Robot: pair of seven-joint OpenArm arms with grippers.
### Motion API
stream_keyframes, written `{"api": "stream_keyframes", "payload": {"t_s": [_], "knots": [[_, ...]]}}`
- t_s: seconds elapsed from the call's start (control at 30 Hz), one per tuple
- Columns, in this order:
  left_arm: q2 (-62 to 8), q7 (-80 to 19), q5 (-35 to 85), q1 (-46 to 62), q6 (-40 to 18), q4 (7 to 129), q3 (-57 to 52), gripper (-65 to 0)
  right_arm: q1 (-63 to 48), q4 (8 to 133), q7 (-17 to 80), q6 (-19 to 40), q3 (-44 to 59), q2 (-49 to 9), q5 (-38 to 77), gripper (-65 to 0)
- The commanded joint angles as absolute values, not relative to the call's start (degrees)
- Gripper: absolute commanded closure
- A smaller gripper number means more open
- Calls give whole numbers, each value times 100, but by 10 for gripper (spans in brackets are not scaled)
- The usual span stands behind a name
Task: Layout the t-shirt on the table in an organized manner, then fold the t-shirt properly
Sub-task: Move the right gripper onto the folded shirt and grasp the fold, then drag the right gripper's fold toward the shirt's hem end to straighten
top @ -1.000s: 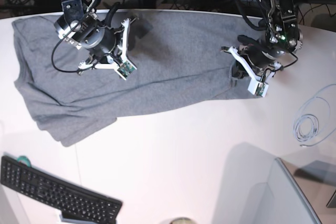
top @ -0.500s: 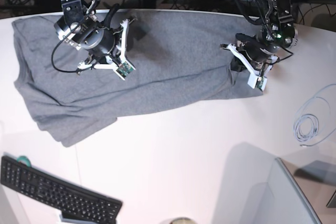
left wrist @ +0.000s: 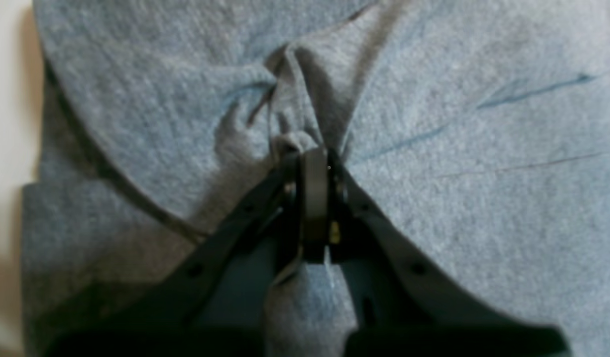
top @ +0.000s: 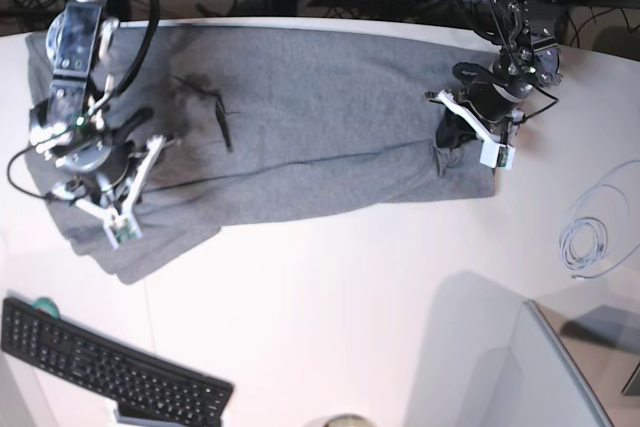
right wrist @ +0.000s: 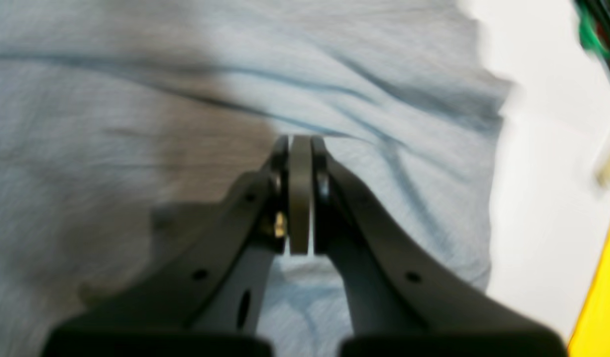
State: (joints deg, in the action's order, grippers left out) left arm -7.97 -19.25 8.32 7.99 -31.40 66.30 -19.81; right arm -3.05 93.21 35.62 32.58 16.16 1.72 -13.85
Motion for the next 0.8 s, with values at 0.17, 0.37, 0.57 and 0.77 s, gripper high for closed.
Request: {"api": "stream_keyframes", "payload": {"t_s": [0.17, 0.37, 0.57, 0.77], "knots": [[-1007, -2519, 347, 848, -2844, 6545, -2000, 0, 936, 7969, 3442, 3257, 2316, -286, -1358, -11], [-1138, -2519, 374, 857, -2844, 6554, -2009, 0, 2070, 6193, 2993, 3257, 2809, -848, -1349, -179], [-1156, -2519, 374, 857, -2844, 6589, -2009, 0, 2624, 5174, 2756, 3284, 2862, -1147, -1349, -417], [-1262, -2545, 382, 848, -2844, 6897, -2018, 0, 3046, 4673, 2448, 3284, 2862, -1165, -1349, -470]]}}
